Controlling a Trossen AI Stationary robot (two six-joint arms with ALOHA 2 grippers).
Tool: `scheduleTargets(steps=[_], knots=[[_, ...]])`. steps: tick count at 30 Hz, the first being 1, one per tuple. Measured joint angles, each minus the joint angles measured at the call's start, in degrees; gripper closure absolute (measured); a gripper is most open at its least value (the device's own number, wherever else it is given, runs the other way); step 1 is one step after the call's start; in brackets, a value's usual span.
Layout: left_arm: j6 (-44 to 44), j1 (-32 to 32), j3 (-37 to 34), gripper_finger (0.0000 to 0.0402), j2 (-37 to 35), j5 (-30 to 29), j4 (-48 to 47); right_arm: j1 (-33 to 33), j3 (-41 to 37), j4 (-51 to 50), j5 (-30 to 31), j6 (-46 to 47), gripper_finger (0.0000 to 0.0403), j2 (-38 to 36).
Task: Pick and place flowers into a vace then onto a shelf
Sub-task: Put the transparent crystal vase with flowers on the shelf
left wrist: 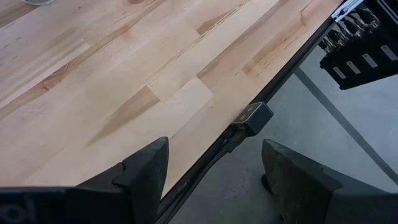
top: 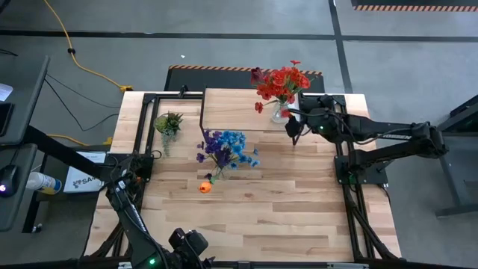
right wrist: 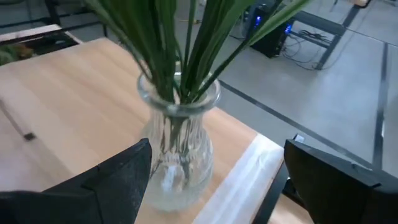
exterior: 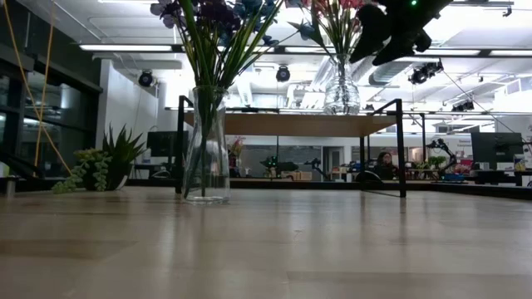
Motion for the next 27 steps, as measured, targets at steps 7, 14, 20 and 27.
scheduleTargets(steps=[7,14,20,27], knots=[[0.0,0.0,0.0,0.011,0.0,-0.01,-0.2,4.17,0.01,-9.33,-0.11,3.79,0.0052,-5.2],[-0.02,0.0,0.0,0.011,0.0,-0.01,-0.4,12.96,0.0,-14.61,-3.9,10.47,0.0052,-11.51],[-0.02,0.0,0.0,0.011,0.0,-0.01,-0.39,22.84,0.02,-13.06,-8.34,11.7,0.0052,-15.57],[-0.04,0.0,0.0,0.011,0.0,-2.13,-0.35,33.3,0.02,-11.11,-8.24,15.6,0.0052,-16.82]])
